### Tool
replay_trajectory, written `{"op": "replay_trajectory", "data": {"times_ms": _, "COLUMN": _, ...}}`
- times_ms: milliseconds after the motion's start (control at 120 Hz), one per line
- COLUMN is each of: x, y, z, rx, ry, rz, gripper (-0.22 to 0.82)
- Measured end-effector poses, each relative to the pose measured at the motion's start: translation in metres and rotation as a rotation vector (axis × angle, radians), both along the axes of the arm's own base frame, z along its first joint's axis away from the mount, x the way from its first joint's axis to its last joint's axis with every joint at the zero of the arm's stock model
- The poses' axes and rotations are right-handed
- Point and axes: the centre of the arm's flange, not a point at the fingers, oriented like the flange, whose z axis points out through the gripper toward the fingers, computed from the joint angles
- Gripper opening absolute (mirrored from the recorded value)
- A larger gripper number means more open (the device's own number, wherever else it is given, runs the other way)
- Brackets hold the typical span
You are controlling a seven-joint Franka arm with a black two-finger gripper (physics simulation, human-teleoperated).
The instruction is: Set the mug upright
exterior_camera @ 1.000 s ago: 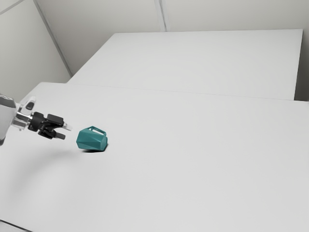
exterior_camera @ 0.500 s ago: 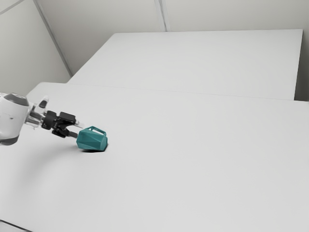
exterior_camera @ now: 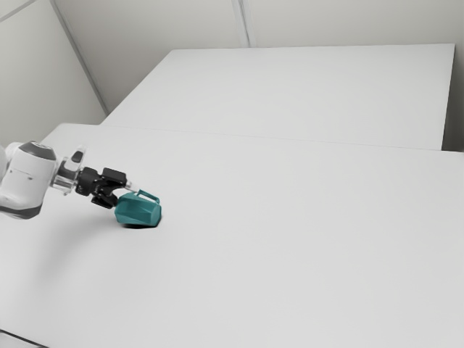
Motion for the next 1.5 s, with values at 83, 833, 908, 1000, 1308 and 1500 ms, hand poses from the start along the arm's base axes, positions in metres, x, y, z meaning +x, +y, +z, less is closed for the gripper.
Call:
{"op": "replay_trajectory", "data": {"times_ms": 83, "x": 0.001, "y": -0.002, "z": -0.004, "rx": -0.010, "ry": 0.008, "rz": 0.003, "gripper": 0.54}}
{"op": "replay_trajectory", "data": {"times_ms": 833, "x": 0.011, "y": -0.009, "z": 0.004, "rx": -0.014, "ry": 0.010, "rz": 0.004, "gripper": -0.09}}
{"op": "replay_trajectory", "data": {"times_ms": 908, "x": 0.014, "y": -0.009, "z": 0.007, "rx": -0.010, "ry": 0.006, "rz": 0.001, "gripper": -0.12}}
{"op": "replay_trajectory", "data": {"times_ms": 1000, "x": 0.021, "y": -0.011, "z": 0.015, "rx": 0.001, "ry": -0.007, "rz": -0.009, "gripper": -0.14}}
{"op": "replay_trajectory", "data": {"times_ms": 1308, "x": 0.057, "y": -0.036, "z": 0.062, "rx": 0.132, "ry": -0.026, "rz": -0.142, "gripper": -0.16}}
{"op": "replay_trajectory", "data": {"times_ms": 1500, "x": 0.073, "y": -0.055, "z": 0.091, "rx": 0.269, "ry": 0.030, "rz": -0.258, "gripper": -0.17}}
